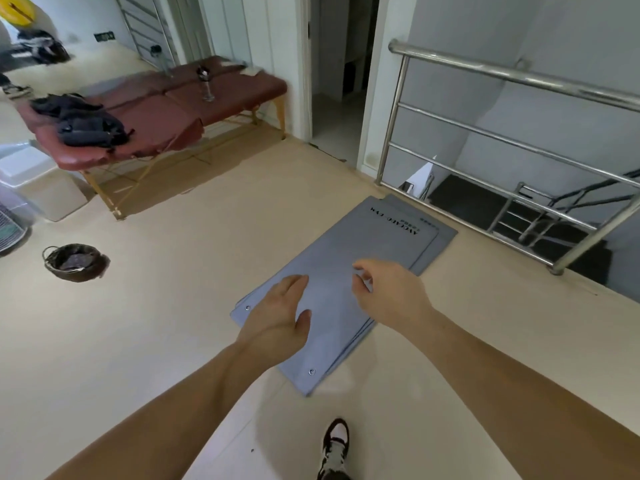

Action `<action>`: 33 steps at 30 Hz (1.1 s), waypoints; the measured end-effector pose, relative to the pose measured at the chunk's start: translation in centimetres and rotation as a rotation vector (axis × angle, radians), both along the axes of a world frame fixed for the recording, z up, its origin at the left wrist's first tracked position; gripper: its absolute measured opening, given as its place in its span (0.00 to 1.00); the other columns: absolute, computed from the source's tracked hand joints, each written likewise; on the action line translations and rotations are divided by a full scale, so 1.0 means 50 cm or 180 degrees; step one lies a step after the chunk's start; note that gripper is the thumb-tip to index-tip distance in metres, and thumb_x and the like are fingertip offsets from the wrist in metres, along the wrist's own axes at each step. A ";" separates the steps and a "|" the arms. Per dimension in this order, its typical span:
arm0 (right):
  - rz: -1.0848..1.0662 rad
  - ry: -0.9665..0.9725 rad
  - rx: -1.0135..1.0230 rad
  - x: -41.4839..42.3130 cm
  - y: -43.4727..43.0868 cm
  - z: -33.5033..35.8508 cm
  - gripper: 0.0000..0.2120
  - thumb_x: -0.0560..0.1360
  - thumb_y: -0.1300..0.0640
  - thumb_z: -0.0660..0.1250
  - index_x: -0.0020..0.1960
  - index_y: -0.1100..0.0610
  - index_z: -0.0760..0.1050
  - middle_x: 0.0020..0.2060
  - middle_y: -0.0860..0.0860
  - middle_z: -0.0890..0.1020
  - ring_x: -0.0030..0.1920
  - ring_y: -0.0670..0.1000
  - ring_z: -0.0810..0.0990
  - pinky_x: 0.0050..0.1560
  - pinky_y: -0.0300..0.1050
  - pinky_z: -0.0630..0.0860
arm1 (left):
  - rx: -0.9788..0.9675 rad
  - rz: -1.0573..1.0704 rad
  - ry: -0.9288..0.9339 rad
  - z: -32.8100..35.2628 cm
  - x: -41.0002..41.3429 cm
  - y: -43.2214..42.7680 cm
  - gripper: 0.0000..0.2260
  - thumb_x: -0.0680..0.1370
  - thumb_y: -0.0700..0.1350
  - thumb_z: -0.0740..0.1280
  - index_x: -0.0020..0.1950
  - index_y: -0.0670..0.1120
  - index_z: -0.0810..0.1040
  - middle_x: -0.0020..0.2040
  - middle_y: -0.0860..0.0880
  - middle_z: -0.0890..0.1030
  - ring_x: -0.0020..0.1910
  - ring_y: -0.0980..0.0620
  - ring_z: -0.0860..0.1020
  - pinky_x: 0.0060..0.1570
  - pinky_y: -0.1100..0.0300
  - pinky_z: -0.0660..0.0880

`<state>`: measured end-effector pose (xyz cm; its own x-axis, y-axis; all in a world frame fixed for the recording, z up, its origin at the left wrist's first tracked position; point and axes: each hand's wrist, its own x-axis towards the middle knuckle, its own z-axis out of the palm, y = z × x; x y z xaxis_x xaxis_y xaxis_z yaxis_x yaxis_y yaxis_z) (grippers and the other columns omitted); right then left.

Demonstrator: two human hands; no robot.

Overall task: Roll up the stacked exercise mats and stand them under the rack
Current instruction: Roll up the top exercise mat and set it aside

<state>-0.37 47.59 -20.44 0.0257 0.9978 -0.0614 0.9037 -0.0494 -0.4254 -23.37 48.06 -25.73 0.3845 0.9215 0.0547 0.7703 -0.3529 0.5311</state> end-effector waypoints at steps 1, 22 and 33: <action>-0.0009 0.0012 -0.0054 -0.004 0.053 -0.021 0.15 0.84 0.48 0.61 0.68 0.49 0.78 0.57 0.46 0.84 0.54 0.51 0.82 0.52 0.46 0.79 | -0.0036 -0.0007 0.0005 -0.019 -0.004 0.050 0.27 0.83 0.46 0.65 0.82 0.43 0.65 0.79 0.49 0.69 0.76 0.48 0.70 0.71 0.55 0.70; -0.1248 0.0726 -0.1064 -0.345 0.929 -0.517 0.05 0.82 0.48 0.64 0.52 0.45 0.78 0.41 0.40 0.81 0.43 0.49 0.82 0.42 0.42 0.73 | -0.0748 -0.1158 0.0577 -0.481 -0.330 1.056 0.27 0.84 0.47 0.64 0.83 0.48 0.63 0.79 0.52 0.69 0.74 0.49 0.72 0.67 0.53 0.75; -0.1830 0.0773 -0.1302 -0.482 0.935 -1.147 0.05 0.81 0.51 0.64 0.51 0.46 0.80 0.33 0.44 0.80 0.36 0.52 0.80 0.43 0.46 0.80 | -0.0720 -0.2409 0.0911 -1.093 -0.422 1.182 0.26 0.81 0.43 0.67 0.79 0.44 0.69 0.76 0.45 0.73 0.68 0.41 0.77 0.56 0.46 0.82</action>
